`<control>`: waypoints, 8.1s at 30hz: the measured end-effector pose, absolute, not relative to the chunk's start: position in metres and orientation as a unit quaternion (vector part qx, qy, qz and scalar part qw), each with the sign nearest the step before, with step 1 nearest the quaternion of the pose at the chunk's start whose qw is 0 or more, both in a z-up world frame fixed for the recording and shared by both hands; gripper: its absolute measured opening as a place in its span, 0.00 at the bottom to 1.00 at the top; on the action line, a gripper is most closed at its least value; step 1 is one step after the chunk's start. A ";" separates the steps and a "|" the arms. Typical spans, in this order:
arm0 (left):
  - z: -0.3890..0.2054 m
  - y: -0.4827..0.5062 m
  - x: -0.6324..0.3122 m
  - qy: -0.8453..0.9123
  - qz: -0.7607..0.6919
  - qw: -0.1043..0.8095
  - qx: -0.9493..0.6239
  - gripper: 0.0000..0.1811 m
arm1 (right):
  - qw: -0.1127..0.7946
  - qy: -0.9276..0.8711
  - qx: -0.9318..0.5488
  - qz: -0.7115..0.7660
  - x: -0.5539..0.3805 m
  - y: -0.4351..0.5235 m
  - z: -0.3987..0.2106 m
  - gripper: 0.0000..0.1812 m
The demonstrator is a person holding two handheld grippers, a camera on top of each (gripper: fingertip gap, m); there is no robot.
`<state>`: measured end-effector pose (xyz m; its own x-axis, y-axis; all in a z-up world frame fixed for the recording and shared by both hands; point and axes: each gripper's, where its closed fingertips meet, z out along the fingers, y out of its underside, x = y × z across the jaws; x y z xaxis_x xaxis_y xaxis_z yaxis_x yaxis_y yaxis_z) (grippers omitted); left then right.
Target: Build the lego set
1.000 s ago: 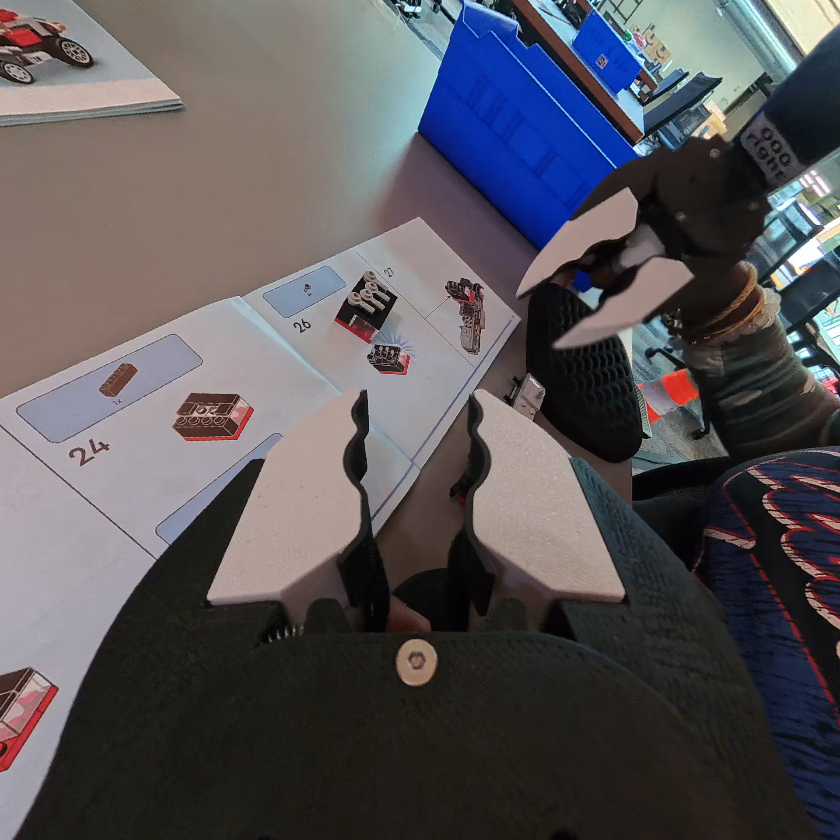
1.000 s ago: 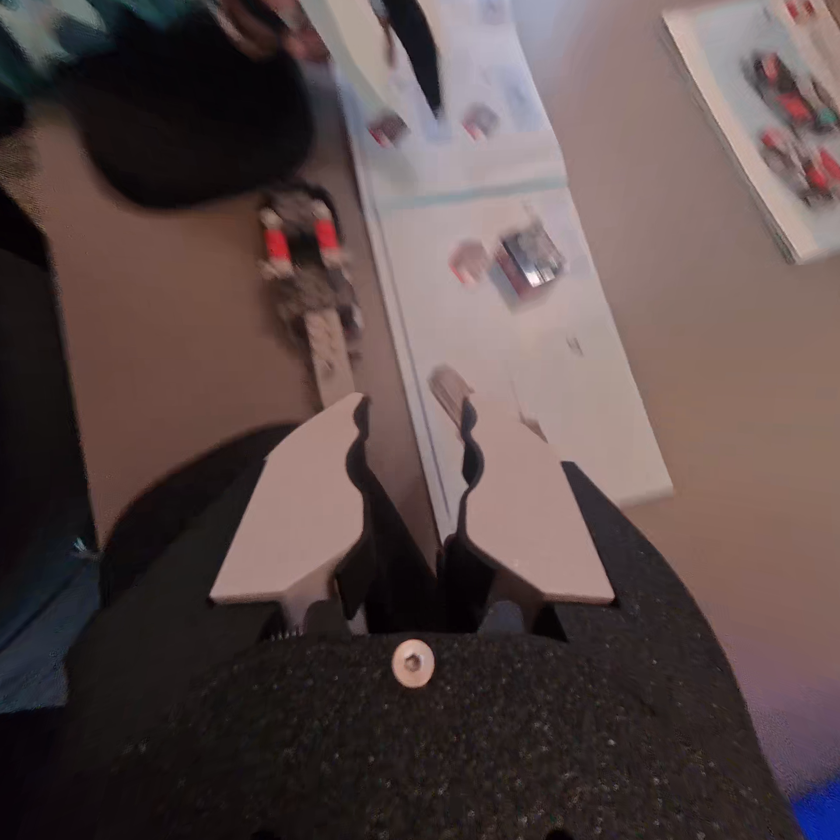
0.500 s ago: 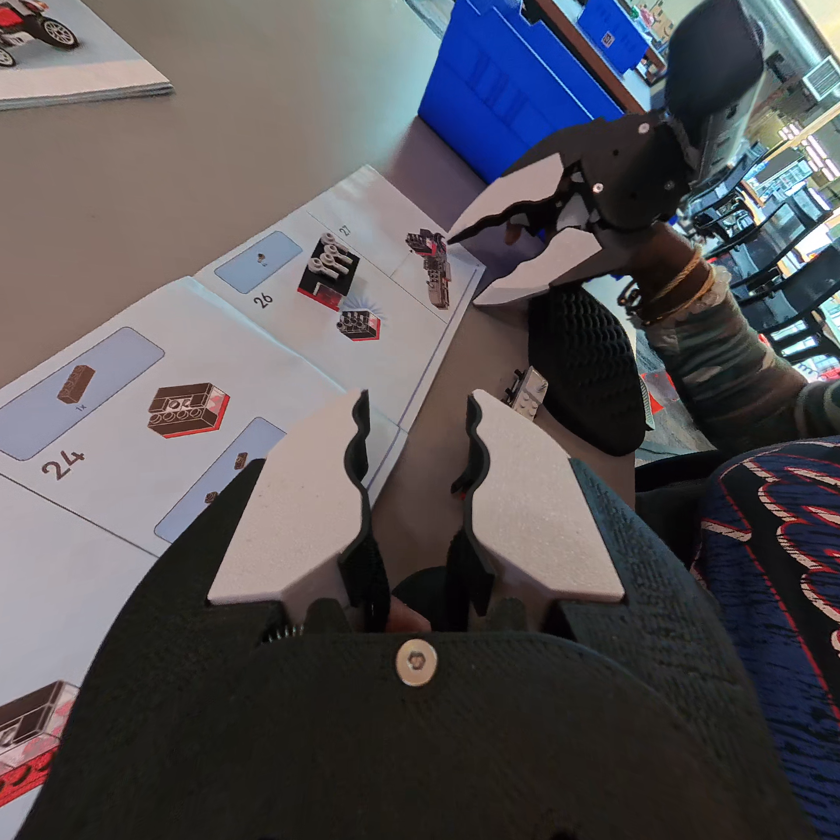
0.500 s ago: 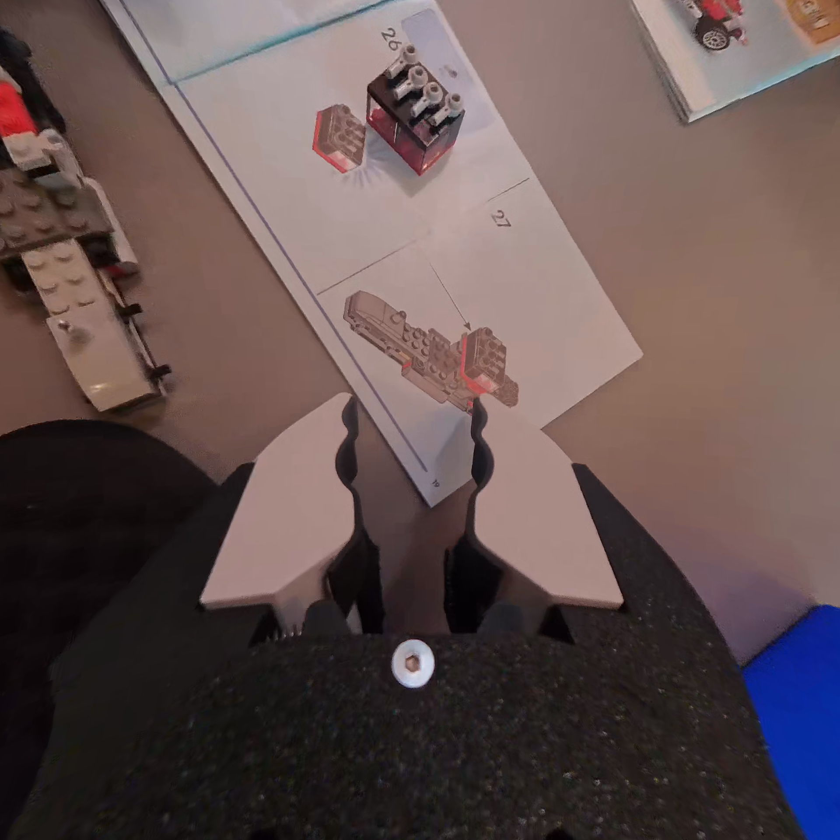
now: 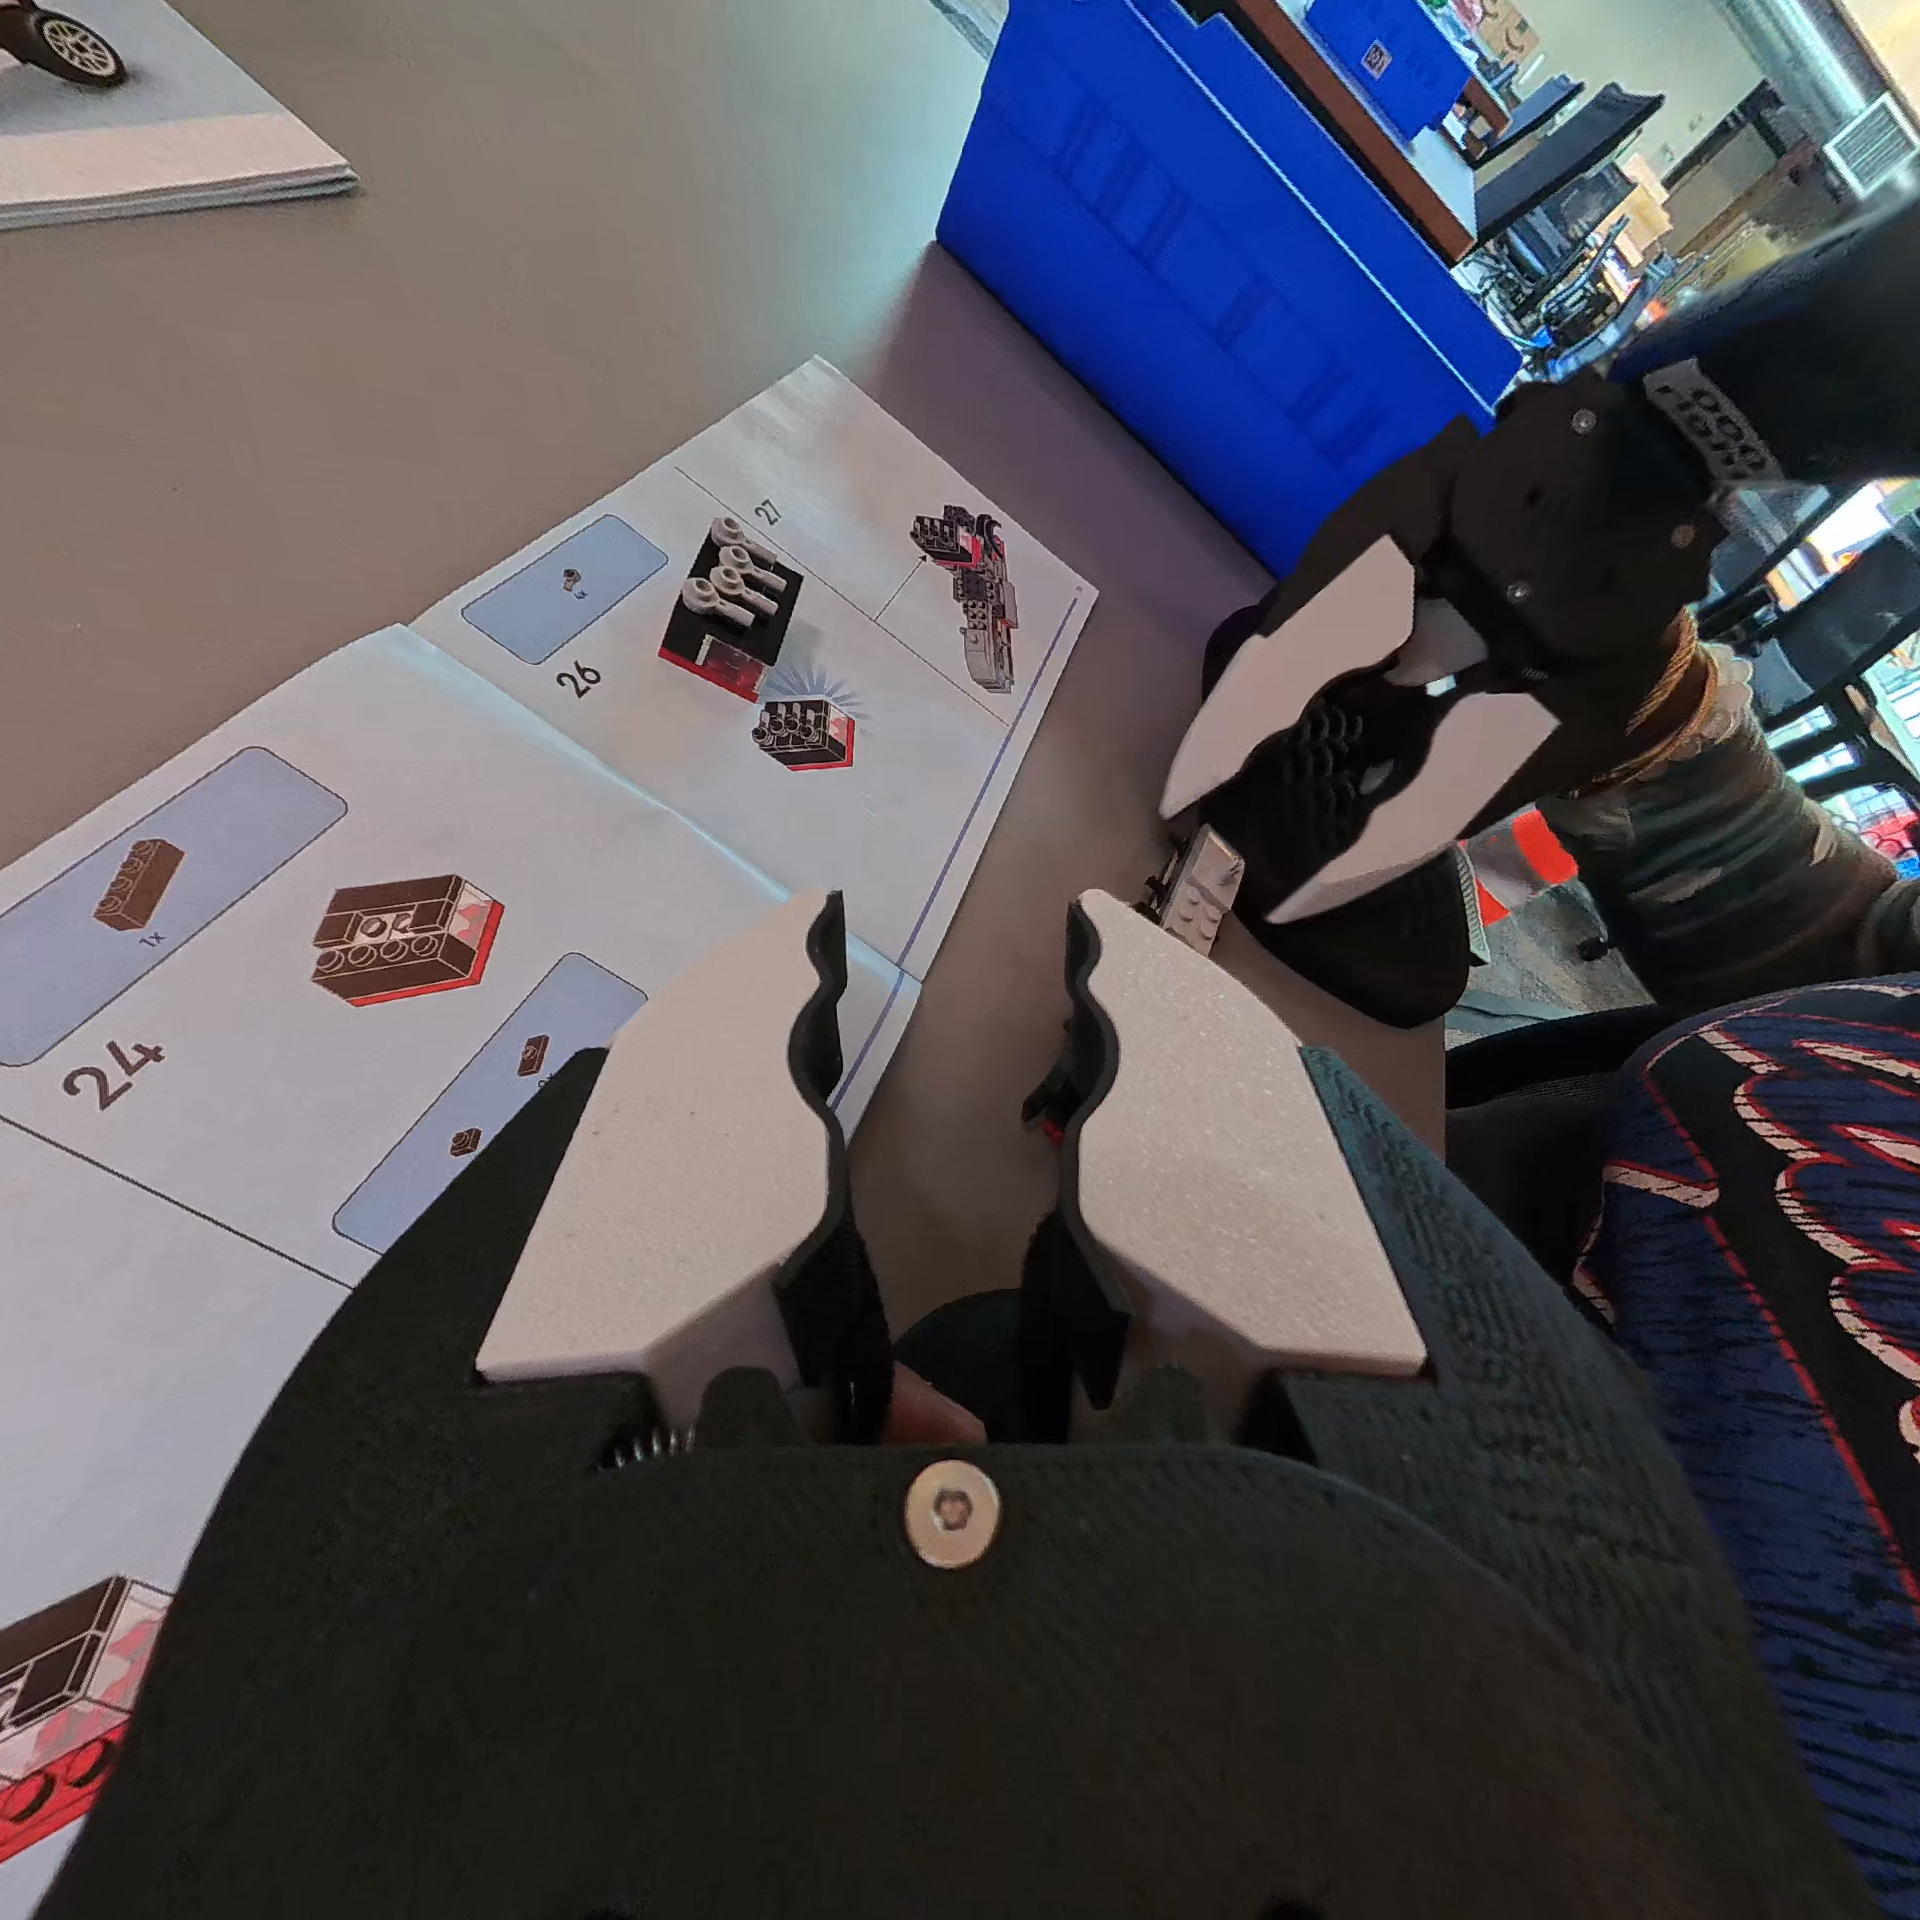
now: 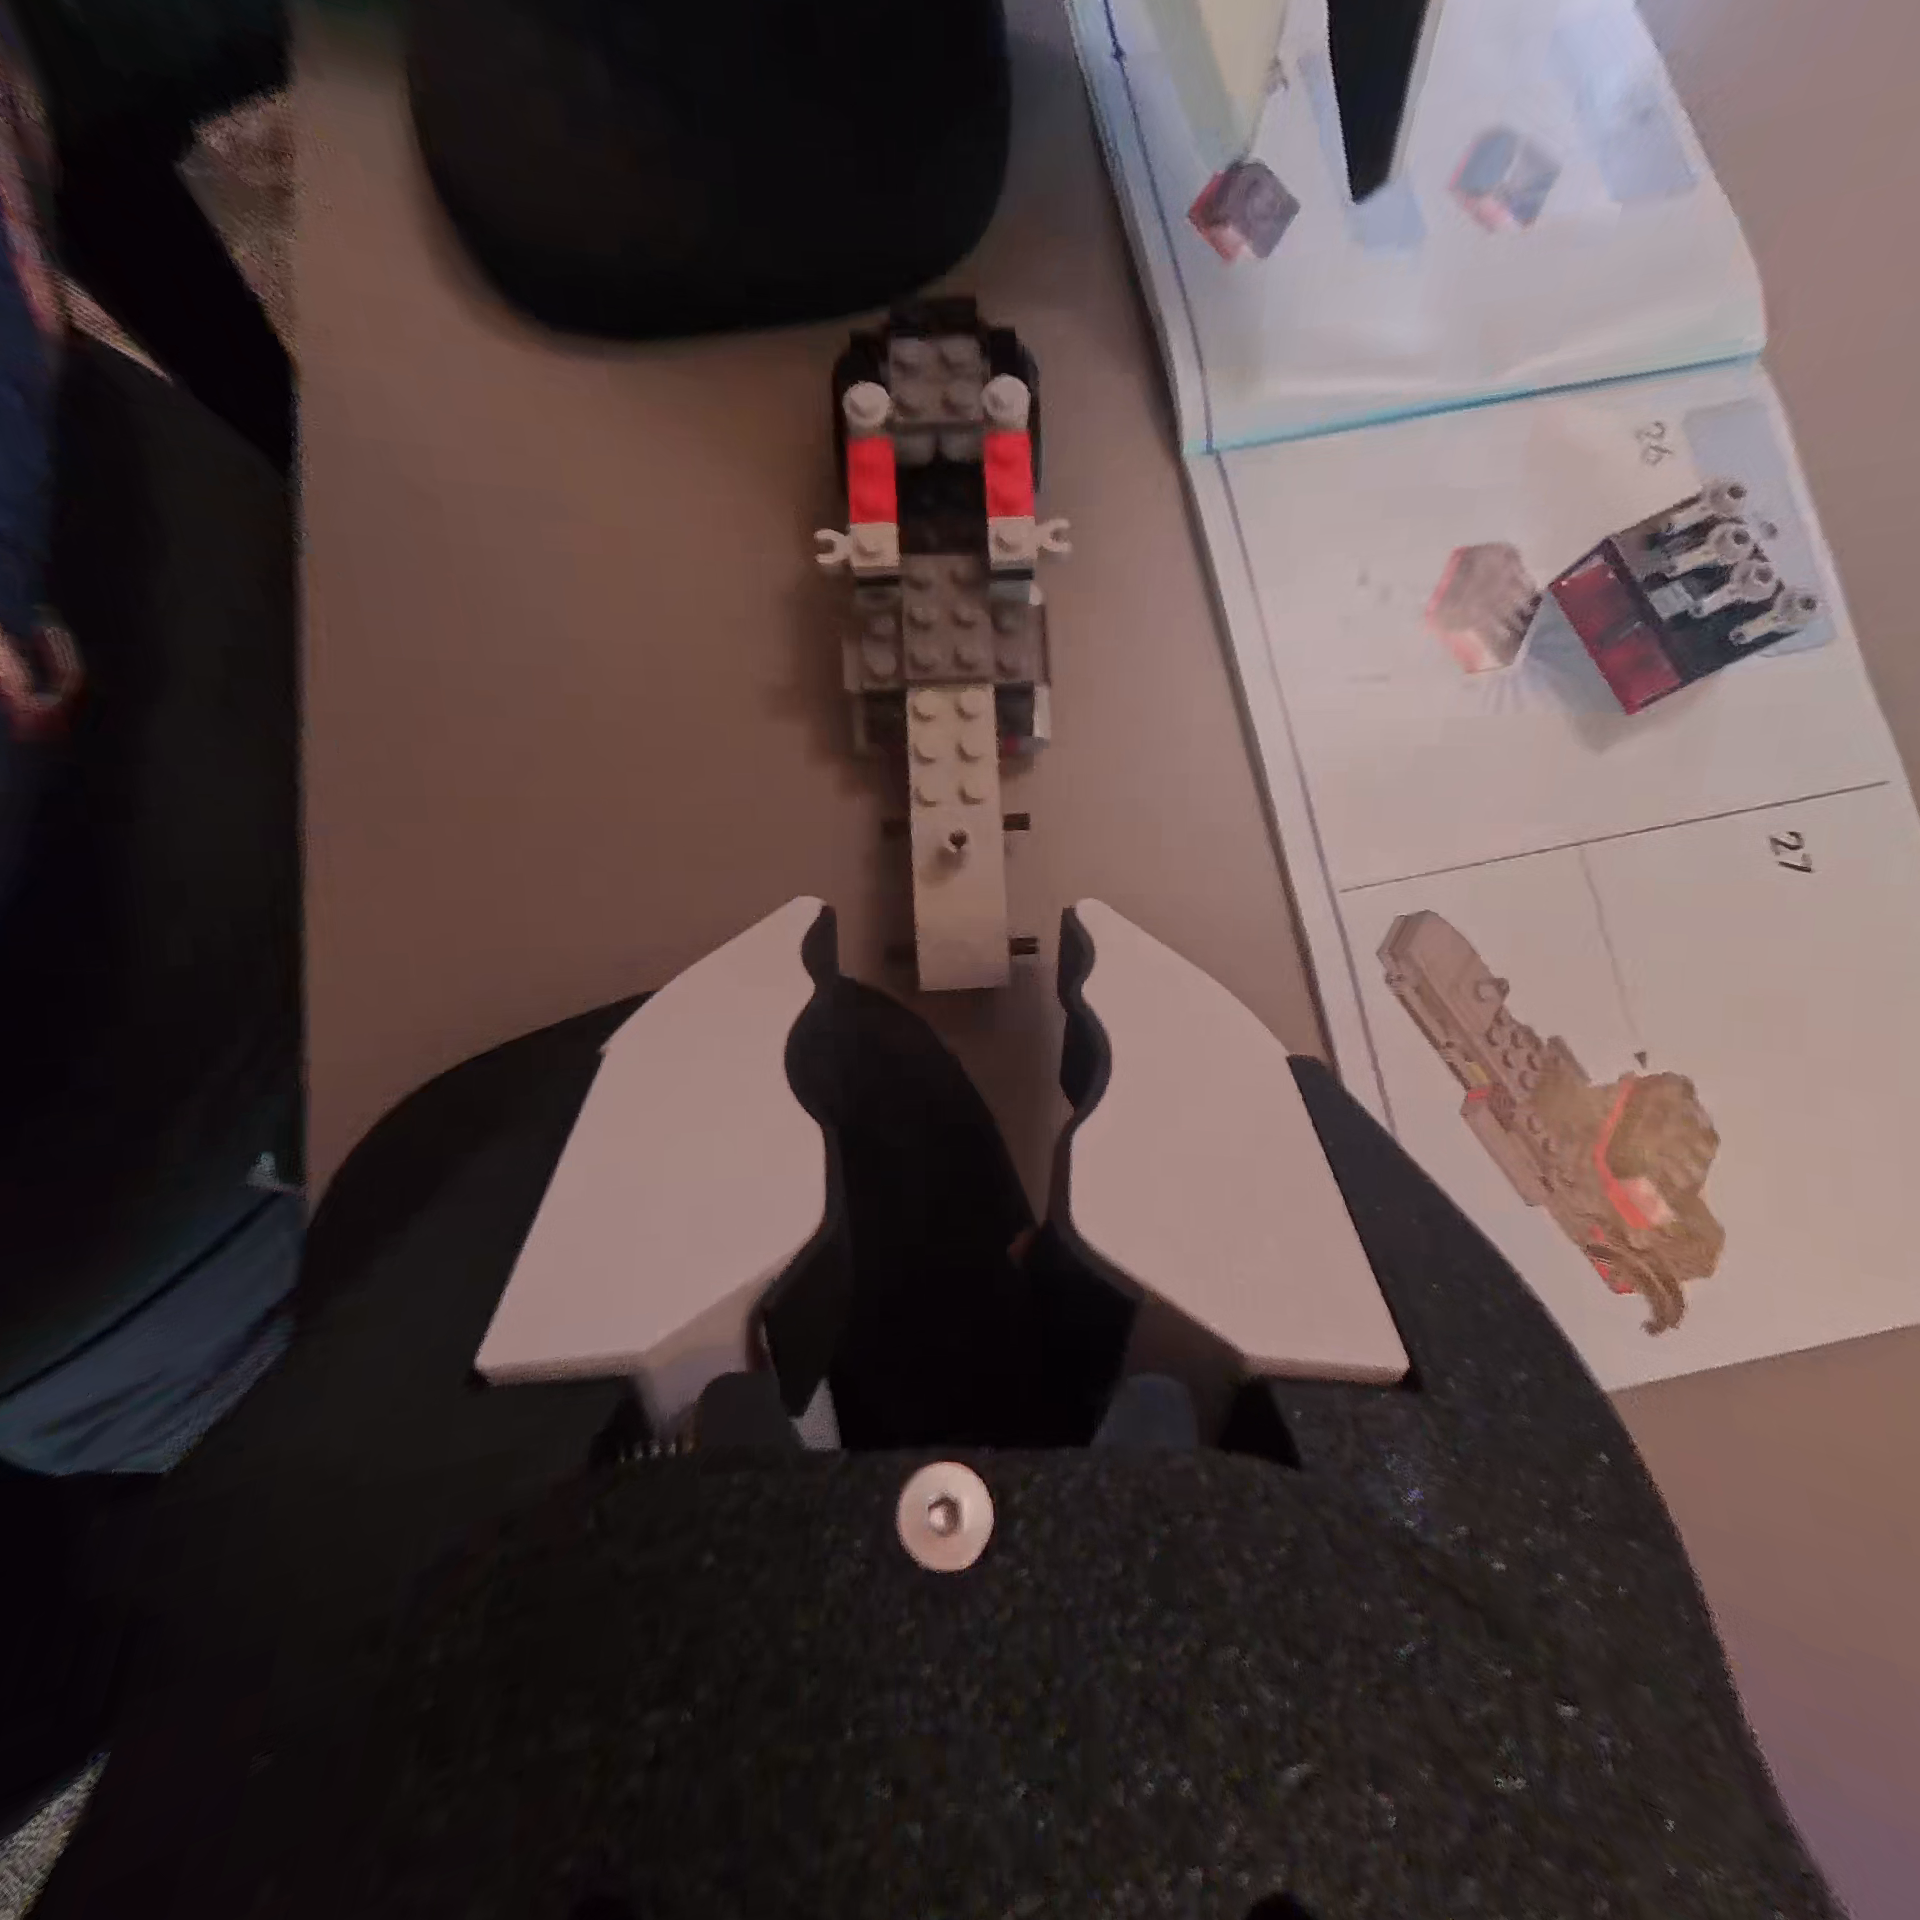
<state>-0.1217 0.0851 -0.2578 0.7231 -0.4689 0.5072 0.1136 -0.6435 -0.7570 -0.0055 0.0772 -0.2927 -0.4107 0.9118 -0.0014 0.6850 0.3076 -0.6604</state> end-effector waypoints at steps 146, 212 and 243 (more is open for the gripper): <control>-0.243 0.083 -0.108 0.196 -0.317 0.467 -0.802 0.23 | 0.075 -0.855 -0.492 0.144 -0.065 0.211 -0.254 0.19; -0.285 0.039 -0.070 0.402 -0.253 0.336 -0.813 0.21 | 0.179 -0.777 -0.553 0.242 0.016 0.087 -0.260 0.19; -0.283 0.041 -0.072 0.397 -0.256 0.347 -0.810 0.24 | 0.188 -0.859 -0.429 0.207 -0.042 0.046 -0.255 0.19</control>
<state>-0.0718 0.0409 -0.2831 0.5540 -0.8207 0.1399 -0.4656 -0.4447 -0.7651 -0.0416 0.0459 -0.2552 -0.5604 0.8154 0.1451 0.6596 0.5454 -0.5172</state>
